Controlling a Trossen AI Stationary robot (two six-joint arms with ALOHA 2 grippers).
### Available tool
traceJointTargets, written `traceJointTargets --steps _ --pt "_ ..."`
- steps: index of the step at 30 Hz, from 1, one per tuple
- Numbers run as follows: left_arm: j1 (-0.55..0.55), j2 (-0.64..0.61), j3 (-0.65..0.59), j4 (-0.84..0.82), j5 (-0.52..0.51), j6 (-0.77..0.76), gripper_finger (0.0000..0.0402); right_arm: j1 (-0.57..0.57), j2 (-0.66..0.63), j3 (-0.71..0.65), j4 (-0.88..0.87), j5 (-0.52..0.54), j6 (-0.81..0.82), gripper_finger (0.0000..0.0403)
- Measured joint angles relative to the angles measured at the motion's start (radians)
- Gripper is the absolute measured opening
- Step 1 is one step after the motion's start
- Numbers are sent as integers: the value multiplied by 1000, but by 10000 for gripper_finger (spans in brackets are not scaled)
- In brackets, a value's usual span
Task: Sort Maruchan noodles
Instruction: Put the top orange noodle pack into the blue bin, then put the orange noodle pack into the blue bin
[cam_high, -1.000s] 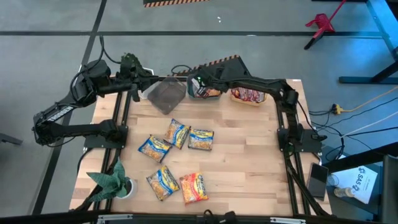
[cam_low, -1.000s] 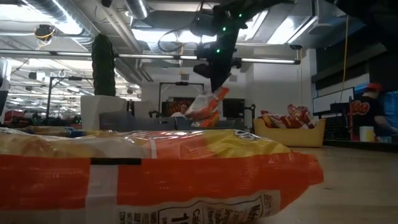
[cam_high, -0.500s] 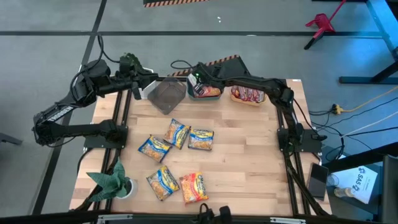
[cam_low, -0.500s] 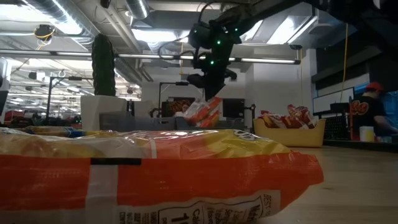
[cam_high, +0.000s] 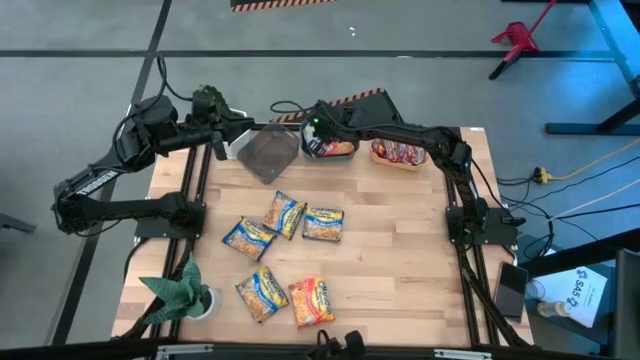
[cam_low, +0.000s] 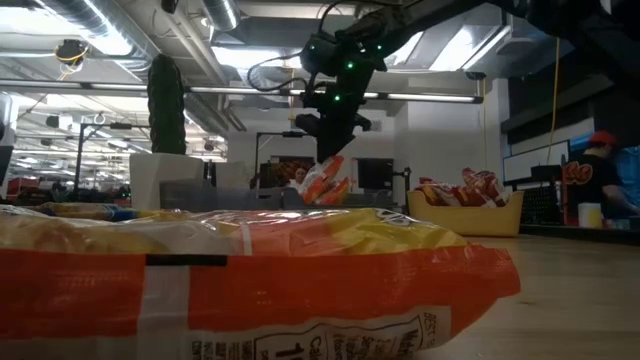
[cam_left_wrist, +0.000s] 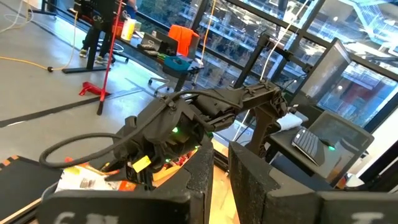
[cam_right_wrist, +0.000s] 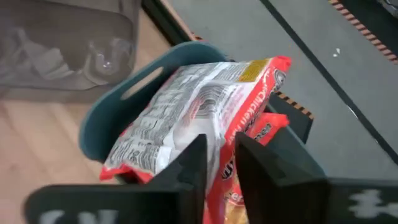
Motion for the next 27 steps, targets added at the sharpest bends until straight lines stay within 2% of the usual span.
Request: traceJointTargets --steps 4,9,10,14,18,21,24,27 --pt "0 0 0 0 2 10 43 7 -15 0 -6 -21 -30 114" --pt "0 0 0 0 16 22 43 8 -44 34 -99 17 -51 153" --pt "0 0 0 0 16 22 43 7 -50 45 -133 3 -51 159" --pt "0 0 0 0 66 18 43 30 -88 65 -295 -162 -54 175" --pt "0 -10 0 0 124 19 43 156 -89 62 -497 -316 -109 179" --pt "0 -16 0 -5 158 19 43 297 -90 30 -579 -379 -104 179" --pt "0 -21 0 -5 176 19 43 439 -87 -5 -565 -469 -28 179" --pt "0 -24 0 -17 177 18 43 558 -89 -57 -413 -533 124 179"
